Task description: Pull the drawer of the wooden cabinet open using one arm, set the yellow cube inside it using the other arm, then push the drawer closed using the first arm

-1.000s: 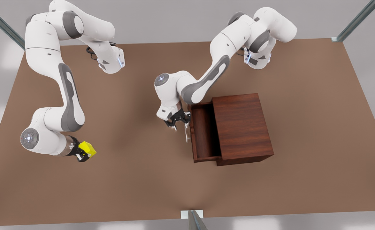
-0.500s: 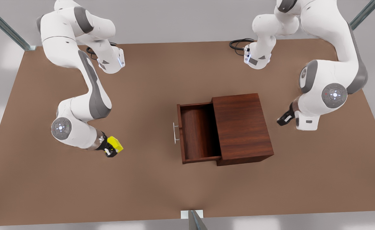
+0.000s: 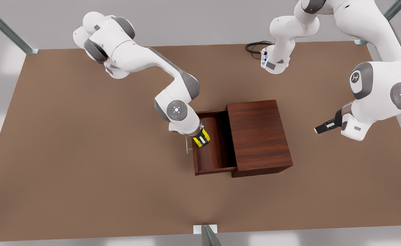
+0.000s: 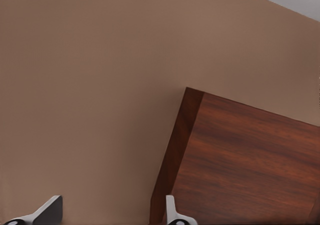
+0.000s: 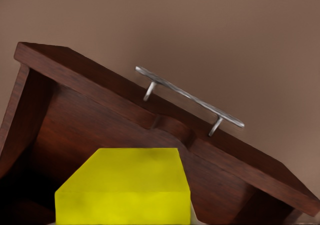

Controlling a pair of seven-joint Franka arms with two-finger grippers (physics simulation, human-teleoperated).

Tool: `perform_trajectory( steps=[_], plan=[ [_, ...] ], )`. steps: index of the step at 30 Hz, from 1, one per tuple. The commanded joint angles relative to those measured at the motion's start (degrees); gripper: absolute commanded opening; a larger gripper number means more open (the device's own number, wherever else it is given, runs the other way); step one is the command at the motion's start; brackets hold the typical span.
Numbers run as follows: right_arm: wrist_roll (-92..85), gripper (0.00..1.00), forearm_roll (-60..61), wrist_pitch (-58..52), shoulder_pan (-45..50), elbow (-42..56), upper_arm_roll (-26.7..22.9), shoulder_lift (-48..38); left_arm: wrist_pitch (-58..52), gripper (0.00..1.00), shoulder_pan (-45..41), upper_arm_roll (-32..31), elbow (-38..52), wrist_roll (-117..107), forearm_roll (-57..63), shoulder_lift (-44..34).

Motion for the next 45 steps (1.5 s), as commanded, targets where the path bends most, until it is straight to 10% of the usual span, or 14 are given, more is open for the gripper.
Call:
perform_trajectory(
  steps=[1,5,6,11,19,24,25,26,45],
  plan=[
    [37.09,0.67,0.00,5.88,1.48,1.96,0.07,2.08,0.47,1.00,0.00,-0.01,0.01,20.81,-0.01,-0.07],
    [38.32,0.72,-0.35,7.11,3.59,3.89,0.16,5.08,0.65,1.00,0.00,-0.01,0.01,20.81,-0.01,-0.07],
    [38.14,0.97,-0.44,7.11,4.30,3.89,-0.19,5.43,0.74,1.00,0.00,-0.01,0.01,20.81,-0.01,-0.07],
    [35.96,1.00,-3.42,3.52,3.77,3.81,-1.50,4.99,0.65,1.00,0.09,-0.01,0.01,20.90,0.16,-0.25],
    [-44.16,1.00,-5.45,-24.45,-32.09,1.53,-1.15,-10.22,-1.55,1.00,0.44,-0.45,-0.87,14.76,-0.10,-1.48],
    [-92.71,1.00,-5.71,-20.84,-33.76,-33.71,-11.08,-33.68,-2.78,1.00,-9.66,-3.35,-1.57,-38.31,-2.12,-1.57],
    [-93.69,1.00,-7.47,-22.33,-33.76,-34.16,-12.75,-34.21,-2.25,0.18,-13.87,-3.26,-1.31,-50.51,-2.03,-0.34],
    [-93.60,1.00,-7.39,-23.13,-34.63,-34.08,-13.29,-34.21,-0.24,0.04,-16.60,-3.35,-1.22,-63.68,-2.65,0.28],
    [-92.64,1.00,-7.30,-23.30,-34.73,-31.44,-13.11,-32.80,37.56,0.00,-52.38,-1.15,24.00,-139.15,9.22,31.48]
  ],
)
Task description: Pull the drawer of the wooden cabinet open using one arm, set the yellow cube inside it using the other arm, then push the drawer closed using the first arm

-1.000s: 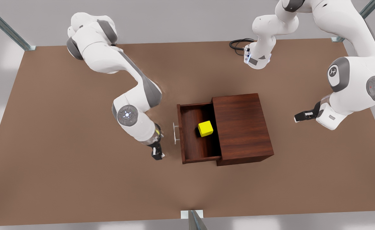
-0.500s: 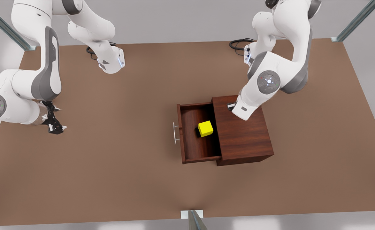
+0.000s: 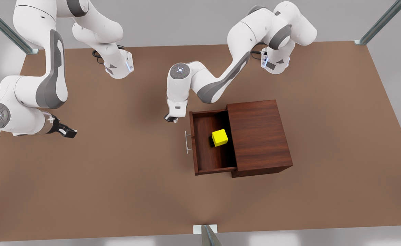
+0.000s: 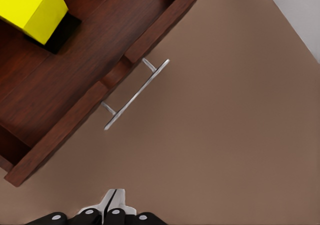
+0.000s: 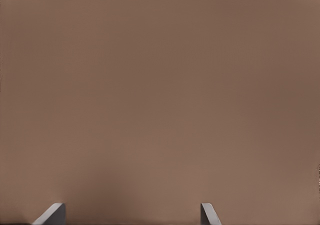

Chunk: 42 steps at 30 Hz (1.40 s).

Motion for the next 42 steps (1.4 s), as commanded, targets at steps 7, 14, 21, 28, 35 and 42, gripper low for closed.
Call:
perform_trajectory(
  steps=[7,14,21,28,35,42],
  plan=[
    [-23.80,1.00,0.00,-0.17,0.09,0.03,-0.01,-0.06,15.36,0.00,-0.50,4.17,0.68,-54.90,2.85,4.36],
    [-23.71,1.00,0.00,-0.17,0.09,0.03,-0.01,0.03,11.06,0.00,-0.59,5.93,0.59,-54.90,2.85,6.03],
    [-23.71,1.00,0.00,-0.17,0.18,0.03,-0.01,0.03,5.00,0.00,-1.12,6.81,0.41,-54.11,6.28,7.44],
    [-23.71,1.00,0.00,-0.17,0.26,0.03,-0.01,0.56,-2.83,0.00,-1.03,7.43,-0.02,-48.75,7.95,6.73],
    [-23.71,1.00,0.00,-0.17,0.18,0.03,-0.01,0.56,-8.72,0.00,0.99,7.60,-0.02,-39.43,7.07,5.50],
    [-23.71,1.00,0.00,-0.17,0.18,0.12,-0.01,0.56,-11.00,0.00,6.00,7.34,-0.29,-30.03,5.49,4.98]
  ],
)
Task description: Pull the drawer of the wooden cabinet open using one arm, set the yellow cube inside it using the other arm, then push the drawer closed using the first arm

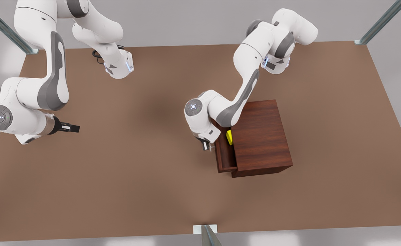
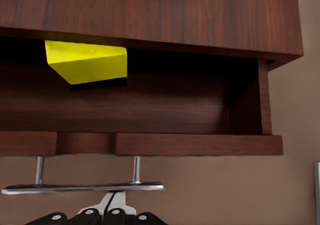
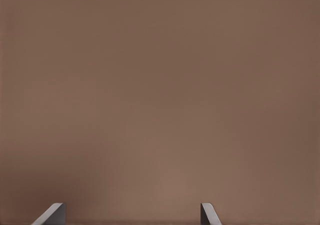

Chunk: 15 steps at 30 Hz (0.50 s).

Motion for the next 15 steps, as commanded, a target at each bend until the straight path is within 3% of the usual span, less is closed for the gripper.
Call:
perform_trajectory(
  steps=[1,15],
  plan=[
    [-2.30,1.00,0.03,-0.02,0.00,0.03,-0.01,-0.06,-1.95,0.00,1.00,-0.01,-0.19,9.98,-0.40,-0.15],
    [-2.30,1.00,0.03,-0.02,-0.09,0.11,-0.01,-0.06,-2.21,0.00,2.58,-0.54,-6.26,18.16,-2.42,-3.05]
  ],
)
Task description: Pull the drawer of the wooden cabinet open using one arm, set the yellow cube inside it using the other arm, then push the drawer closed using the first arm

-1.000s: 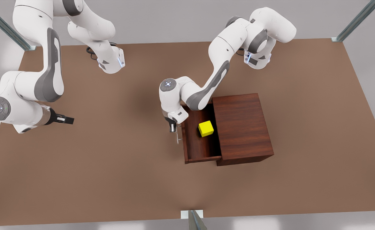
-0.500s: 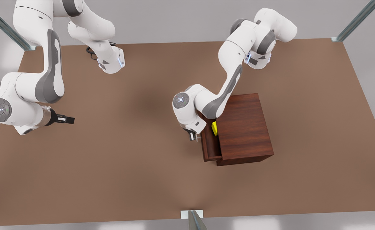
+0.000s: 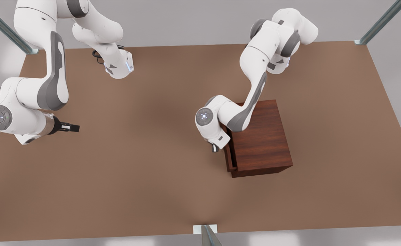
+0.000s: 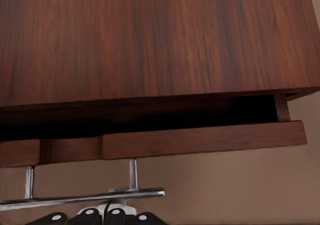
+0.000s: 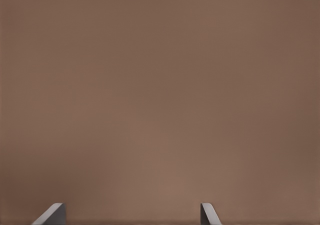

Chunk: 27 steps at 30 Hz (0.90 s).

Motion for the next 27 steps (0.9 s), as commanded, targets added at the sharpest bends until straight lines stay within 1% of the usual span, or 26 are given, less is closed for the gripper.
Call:
perform_trajectory(
  steps=[1,7,8,27],
  plan=[
    [-1.00,1.00,0.05,-0.03,0.01,0.01,-0.01,-0.06,-0.20,0.00,-0.22,-0.05,-0.72,8.47,-0.16,-0.57],
    [-1.09,1.00,-0.04,-0.03,0.01,0.10,-0.01,-0.06,-0.11,0.00,-0.22,-0.05,-4.41,9.78,-0.08,-2.50],
    [-1.00,1.00,0.05,-0.03,0.01,0.10,-0.01,-0.06,-0.11,0.00,-0.13,0.04,-6.35,11.28,0.01,-4.26],
    [-1.09,1.00,-0.04,-0.03,-0.08,0.10,-0.01,-0.06,-1.96,0.00,0.49,1.53,-7.05,14.01,0.72,-4.26]
  ],
)
